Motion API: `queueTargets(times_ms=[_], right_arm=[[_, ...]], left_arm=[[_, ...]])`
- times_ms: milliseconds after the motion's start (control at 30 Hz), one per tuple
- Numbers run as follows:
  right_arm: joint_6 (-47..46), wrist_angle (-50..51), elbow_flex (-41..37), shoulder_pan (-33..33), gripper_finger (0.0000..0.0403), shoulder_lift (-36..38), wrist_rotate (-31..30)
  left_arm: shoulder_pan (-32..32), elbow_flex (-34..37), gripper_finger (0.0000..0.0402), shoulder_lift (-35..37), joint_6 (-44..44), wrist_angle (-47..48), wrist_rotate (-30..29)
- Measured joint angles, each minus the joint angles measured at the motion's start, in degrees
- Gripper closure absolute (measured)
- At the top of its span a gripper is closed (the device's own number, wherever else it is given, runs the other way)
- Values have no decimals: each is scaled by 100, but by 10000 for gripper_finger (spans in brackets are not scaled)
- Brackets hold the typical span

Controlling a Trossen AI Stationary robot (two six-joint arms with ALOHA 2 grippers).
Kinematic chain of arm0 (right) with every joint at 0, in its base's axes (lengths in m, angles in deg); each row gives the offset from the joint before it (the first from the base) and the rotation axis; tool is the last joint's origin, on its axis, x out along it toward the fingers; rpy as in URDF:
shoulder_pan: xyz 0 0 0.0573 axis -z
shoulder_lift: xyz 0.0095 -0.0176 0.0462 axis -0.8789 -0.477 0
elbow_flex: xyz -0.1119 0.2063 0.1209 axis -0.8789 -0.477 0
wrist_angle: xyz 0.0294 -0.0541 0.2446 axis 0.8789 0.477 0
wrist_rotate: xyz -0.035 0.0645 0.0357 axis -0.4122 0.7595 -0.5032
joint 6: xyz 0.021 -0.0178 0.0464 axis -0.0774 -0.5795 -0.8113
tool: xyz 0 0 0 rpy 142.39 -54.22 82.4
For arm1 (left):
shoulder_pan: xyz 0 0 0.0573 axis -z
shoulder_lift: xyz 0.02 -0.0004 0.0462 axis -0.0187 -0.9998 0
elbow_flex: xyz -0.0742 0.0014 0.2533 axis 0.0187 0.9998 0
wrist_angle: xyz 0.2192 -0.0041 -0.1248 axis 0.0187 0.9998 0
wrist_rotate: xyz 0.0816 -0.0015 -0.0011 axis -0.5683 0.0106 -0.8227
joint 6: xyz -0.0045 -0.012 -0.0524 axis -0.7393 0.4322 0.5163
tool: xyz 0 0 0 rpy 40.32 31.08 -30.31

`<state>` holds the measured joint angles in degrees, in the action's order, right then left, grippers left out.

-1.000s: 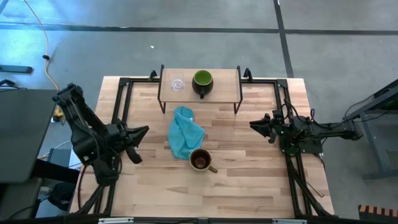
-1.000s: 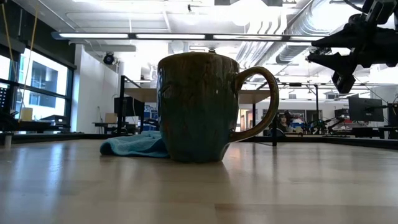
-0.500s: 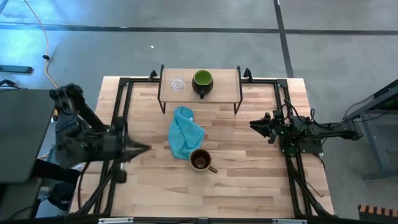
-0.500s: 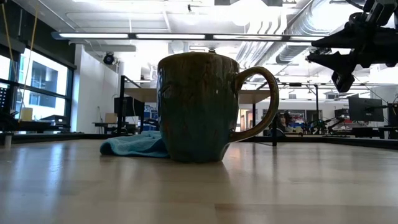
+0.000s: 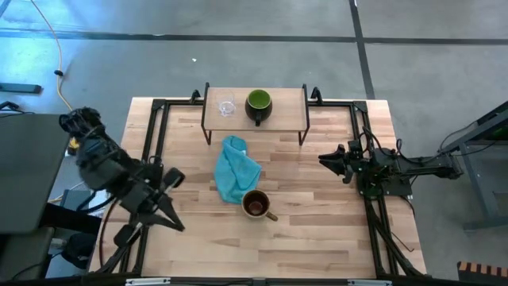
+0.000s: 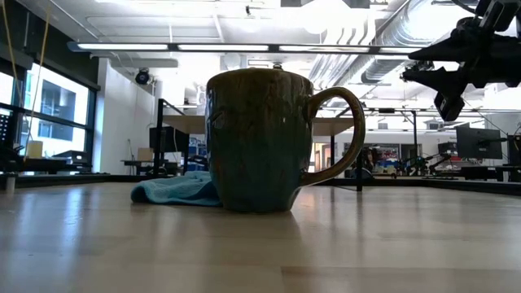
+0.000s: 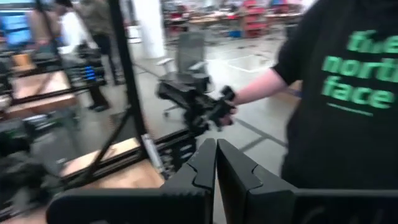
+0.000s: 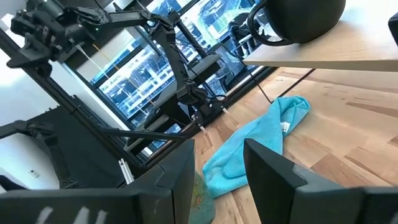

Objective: Stack small to large cups/mugs on shelf
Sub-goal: Put the brown mug on the shelf

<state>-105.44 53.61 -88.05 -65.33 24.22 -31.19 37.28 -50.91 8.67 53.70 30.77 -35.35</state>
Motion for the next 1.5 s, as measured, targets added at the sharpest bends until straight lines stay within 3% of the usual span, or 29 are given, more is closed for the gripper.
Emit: queueTargets(times_ms=[367, 500, 633, 933, 1167, 1500], right_arm=[[-29, -51, 0, 0, 275, 2, 20], [-29, -54, 1, 1, 275, 2, 26], [-29, -54, 2, 2, 275, 2, 26], [24, -214, 2, 2, 275, 2, 145], [329, -535, 11, 0, 275, 2, 358], [428, -480, 11, 0, 275, 2, 356]], left_arm=[[-2304, 1038, 401, 8, 98, -1419, 2721], [-3062, 1395, 399, 3, 325, -2034, 3374], [-3670, 1769, 399, 5, 572, -2547, 3450], [-4803, 2542, 401, 5, 1266, -3021, 2954], [-5219, 3198, 401, 7, 1527, -3878, 3198], [-5424, 3918, 401, 62, 1860, -3940, 3470]])
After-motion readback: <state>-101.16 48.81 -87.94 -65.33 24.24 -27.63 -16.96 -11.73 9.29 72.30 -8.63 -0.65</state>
